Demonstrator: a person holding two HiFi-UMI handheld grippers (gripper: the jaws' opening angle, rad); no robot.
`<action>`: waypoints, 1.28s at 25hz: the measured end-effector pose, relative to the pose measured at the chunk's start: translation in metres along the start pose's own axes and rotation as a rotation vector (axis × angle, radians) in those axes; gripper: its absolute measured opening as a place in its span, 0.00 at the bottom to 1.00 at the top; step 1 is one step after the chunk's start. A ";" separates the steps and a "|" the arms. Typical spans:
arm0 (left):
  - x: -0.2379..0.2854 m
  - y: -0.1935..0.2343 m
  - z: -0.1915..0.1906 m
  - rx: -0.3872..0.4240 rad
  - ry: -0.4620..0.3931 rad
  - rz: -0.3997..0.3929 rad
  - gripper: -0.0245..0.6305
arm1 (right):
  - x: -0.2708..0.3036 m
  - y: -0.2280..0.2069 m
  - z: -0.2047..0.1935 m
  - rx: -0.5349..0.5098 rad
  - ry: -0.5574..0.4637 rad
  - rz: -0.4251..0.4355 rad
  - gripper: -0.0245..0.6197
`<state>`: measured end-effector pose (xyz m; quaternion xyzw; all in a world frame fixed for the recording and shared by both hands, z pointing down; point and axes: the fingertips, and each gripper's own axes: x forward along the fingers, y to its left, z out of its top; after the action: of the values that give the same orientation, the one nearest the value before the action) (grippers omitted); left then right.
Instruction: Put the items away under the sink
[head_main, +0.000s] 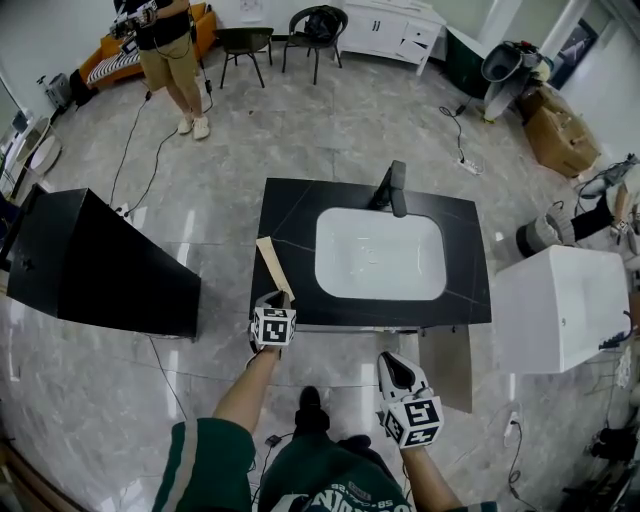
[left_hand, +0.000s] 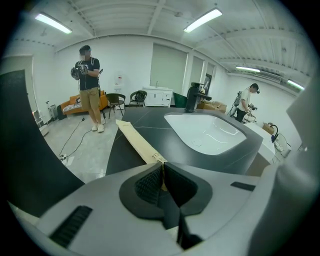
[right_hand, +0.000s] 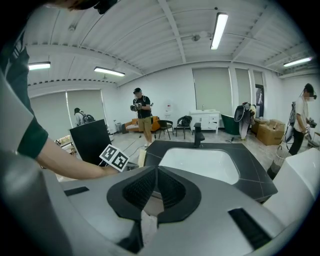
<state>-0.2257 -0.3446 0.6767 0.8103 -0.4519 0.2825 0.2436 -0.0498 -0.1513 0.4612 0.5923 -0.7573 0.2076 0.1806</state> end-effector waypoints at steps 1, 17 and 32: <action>-0.003 -0.004 -0.001 0.004 -0.005 -0.010 0.07 | -0.002 0.002 0.000 0.000 -0.002 0.000 0.10; -0.059 -0.085 0.018 0.094 -0.089 -0.104 0.05 | -0.053 0.001 -0.015 0.034 -0.047 -0.022 0.10; -0.138 -0.264 0.013 0.221 -0.153 -0.220 0.05 | -0.162 -0.045 -0.042 0.070 -0.138 -0.019 0.10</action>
<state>-0.0526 -0.1459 0.5374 0.8958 -0.3440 0.2397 0.1475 0.0329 -0.0058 0.4173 0.6182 -0.7546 0.1910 0.1093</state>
